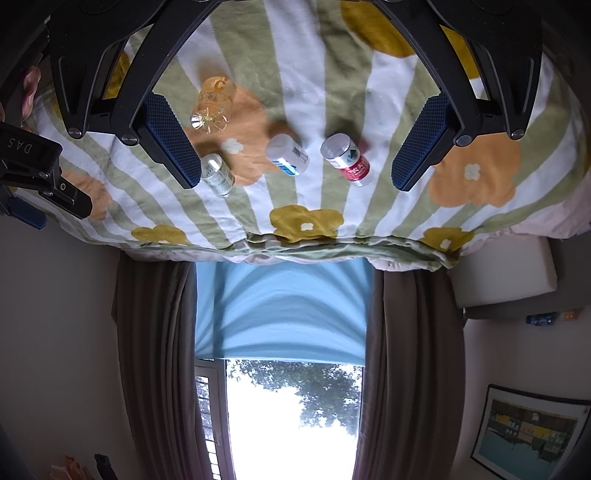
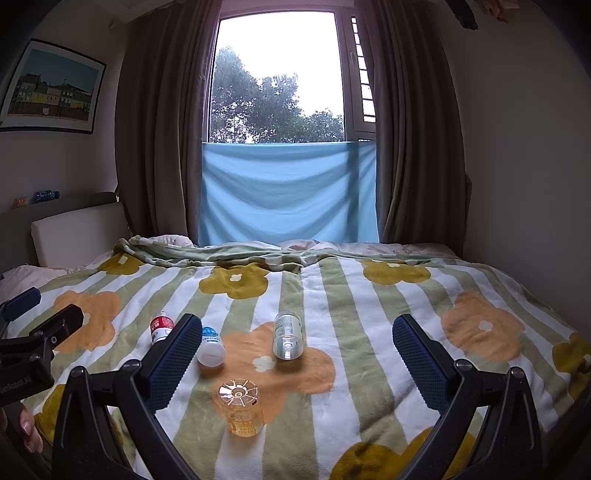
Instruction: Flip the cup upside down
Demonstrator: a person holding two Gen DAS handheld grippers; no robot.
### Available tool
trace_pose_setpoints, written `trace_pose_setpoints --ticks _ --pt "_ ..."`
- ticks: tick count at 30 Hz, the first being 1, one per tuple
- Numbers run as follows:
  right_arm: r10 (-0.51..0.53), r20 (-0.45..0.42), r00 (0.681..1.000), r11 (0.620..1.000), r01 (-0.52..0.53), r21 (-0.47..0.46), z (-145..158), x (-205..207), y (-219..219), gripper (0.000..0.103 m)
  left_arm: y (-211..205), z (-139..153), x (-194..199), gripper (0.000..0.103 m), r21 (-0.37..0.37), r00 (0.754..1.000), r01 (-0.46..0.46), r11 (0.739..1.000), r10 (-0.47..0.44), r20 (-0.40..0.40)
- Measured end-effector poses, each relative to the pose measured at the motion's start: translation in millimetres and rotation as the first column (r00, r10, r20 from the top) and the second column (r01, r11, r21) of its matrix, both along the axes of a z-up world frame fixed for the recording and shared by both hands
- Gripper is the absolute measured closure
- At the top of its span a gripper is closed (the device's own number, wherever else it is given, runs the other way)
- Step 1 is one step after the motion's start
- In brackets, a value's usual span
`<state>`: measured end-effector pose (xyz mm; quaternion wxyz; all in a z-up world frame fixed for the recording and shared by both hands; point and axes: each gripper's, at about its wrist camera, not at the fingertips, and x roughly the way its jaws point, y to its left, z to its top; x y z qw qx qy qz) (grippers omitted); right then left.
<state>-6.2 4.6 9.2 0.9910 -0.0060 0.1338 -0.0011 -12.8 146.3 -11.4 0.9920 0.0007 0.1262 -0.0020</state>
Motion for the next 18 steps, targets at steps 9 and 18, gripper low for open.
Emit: trace_pose_setpoints --ticks 9,18 --pt "0.002 -0.002 1.0 1.0 -0.002 0.003 0.8 0.7 -1.1 0.0 -0.6 -0.4 0.4 0.0 0.002 1.0 -0.001 1.0 0.001 0.002" --pt "0.003 -0.002 1.0 1.0 -0.003 0.004 0.9 0.9 -1.8 0.0 -1.5 -0.8 0.4 0.0 0.004 1.0 0.0 1.0 0.0 0.003"
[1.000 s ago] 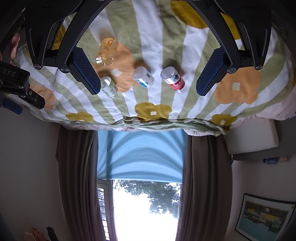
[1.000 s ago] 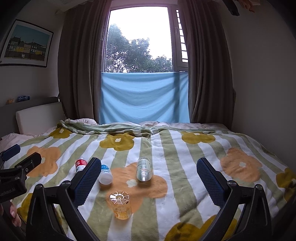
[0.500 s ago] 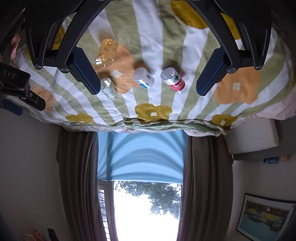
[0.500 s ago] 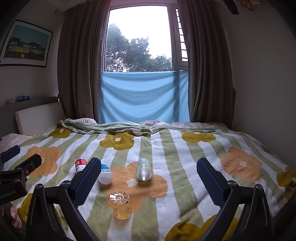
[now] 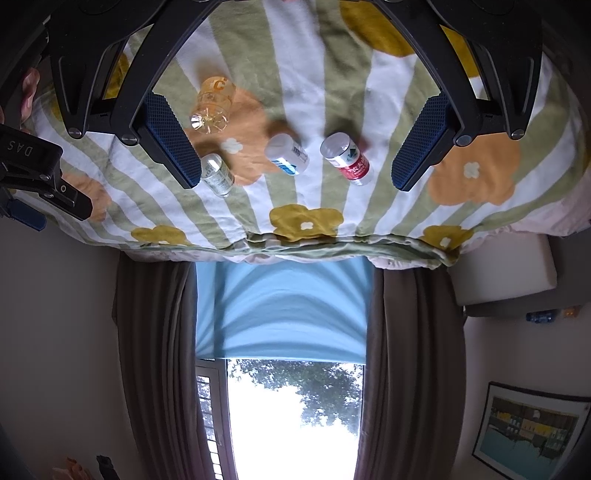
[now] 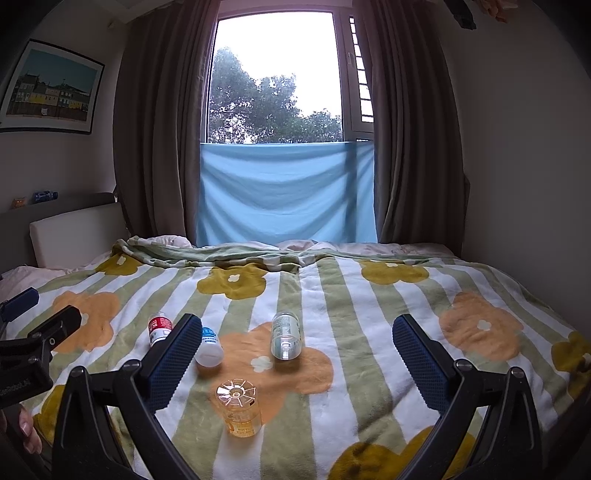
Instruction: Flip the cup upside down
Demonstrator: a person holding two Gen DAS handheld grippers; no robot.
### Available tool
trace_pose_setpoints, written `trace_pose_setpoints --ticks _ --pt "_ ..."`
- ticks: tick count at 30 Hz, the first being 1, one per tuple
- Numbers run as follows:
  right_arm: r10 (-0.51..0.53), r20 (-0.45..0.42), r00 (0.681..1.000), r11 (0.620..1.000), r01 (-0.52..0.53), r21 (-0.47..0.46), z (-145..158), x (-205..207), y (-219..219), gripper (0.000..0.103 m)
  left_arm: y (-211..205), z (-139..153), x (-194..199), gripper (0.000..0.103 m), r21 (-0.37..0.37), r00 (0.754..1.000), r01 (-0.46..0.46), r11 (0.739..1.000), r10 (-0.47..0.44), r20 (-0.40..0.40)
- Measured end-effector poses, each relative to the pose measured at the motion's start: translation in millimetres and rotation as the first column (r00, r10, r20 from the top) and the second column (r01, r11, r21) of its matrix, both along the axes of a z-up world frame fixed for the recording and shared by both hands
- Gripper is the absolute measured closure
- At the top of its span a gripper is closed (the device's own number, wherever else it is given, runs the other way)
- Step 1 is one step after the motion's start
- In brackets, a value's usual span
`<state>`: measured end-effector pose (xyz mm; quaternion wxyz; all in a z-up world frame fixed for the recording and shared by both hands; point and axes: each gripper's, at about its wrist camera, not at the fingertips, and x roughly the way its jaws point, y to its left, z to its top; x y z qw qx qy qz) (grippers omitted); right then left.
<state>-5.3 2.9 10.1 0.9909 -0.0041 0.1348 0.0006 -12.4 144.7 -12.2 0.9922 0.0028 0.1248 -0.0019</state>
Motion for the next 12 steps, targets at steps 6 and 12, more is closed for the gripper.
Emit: trace_pose_setpoints --ticks 6,12 --pt "-0.001 0.0 1.0 1.0 0.001 0.0 -1.3 0.2 -0.8 0.0 0.3 -0.6 -3.6 0.0 0.017 0.999 -0.02 1.0 0.019 0.039" --pt "-0.001 -0.002 1.0 1.0 0.001 0.001 -2.4 -0.1 -1.6 0.0 3.1 3.2 -4.5 0.0 0.025 0.997 -0.034 0.999 0.033 0.069"
